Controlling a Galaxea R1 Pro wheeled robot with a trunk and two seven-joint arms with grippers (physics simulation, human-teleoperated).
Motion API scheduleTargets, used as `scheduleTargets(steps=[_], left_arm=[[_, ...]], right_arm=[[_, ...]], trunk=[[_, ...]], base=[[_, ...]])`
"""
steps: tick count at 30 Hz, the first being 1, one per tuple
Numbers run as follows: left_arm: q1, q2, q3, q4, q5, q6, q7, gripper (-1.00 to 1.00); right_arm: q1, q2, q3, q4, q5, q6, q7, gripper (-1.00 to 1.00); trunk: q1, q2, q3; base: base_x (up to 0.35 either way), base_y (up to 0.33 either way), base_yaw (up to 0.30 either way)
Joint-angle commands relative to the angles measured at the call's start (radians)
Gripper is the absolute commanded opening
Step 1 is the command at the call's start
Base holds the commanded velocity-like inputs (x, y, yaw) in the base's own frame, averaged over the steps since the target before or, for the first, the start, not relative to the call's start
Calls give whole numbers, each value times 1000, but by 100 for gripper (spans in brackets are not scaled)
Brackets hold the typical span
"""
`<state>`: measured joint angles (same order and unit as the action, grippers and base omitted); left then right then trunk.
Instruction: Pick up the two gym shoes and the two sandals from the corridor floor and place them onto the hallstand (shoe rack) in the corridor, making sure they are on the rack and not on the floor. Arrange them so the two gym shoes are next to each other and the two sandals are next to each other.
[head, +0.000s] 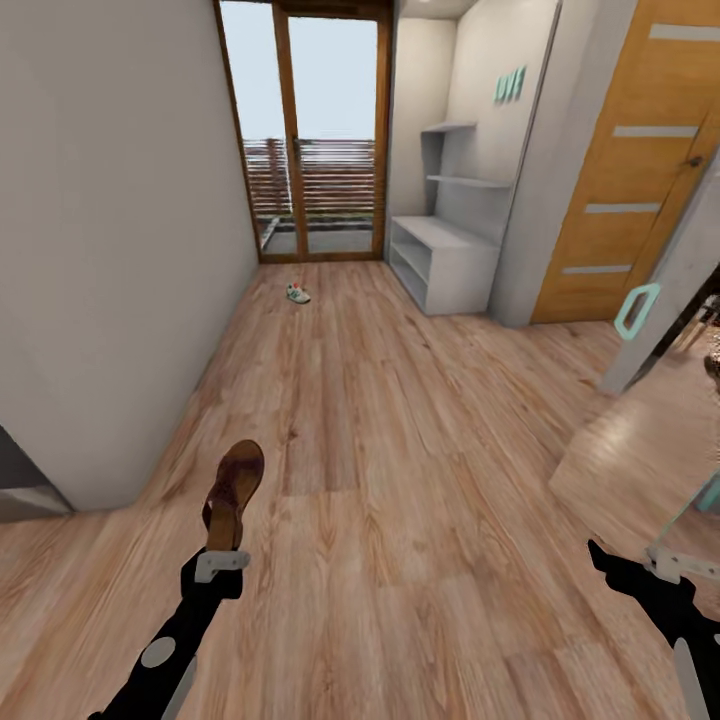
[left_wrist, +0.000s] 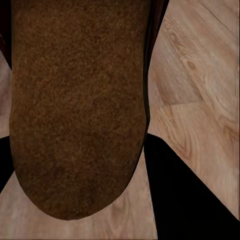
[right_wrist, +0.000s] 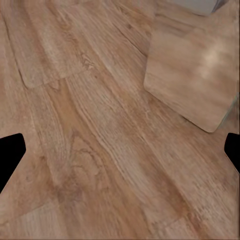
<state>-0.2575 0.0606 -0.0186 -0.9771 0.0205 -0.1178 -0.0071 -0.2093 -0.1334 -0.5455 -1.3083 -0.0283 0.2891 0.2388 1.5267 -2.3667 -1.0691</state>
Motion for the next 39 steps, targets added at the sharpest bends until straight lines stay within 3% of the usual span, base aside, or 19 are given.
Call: scheduleTargets(steps=[1, 13, 18, 23, 39], left_arm=[[0, 1, -1, 0, -1, -2, -1, -100], [0, 1, -1, 0, -1, -2, -1, -100], [0, 1, -1, 4, -1, -2, -1, -100], [0, 0, -1, 7, -1, -2, -1, -100], [0, -1, -1, 8, -1, -2, -1, -100]], right_arm=[[-1, 1, -2, -1, -3, 6, 5, 100], [-1, 0, -2, -2, 2, 7, 5, 100], [-1, 1, -1, -1, 55, 4, 5, 100], [-1, 1, -1, -1, 80, 4, 5, 100], [-1, 2, -2, -3, 86, 4, 6, 100]], trunk=[[0, 0, 0], [0, 0, 2], [0, 0, 2], [0, 0, 2], [0, 0, 2]], base=[[340, 0, -286], [340, 0, -69], [340, 0, -1], [340, 0, 0], [340, 0, 0]])
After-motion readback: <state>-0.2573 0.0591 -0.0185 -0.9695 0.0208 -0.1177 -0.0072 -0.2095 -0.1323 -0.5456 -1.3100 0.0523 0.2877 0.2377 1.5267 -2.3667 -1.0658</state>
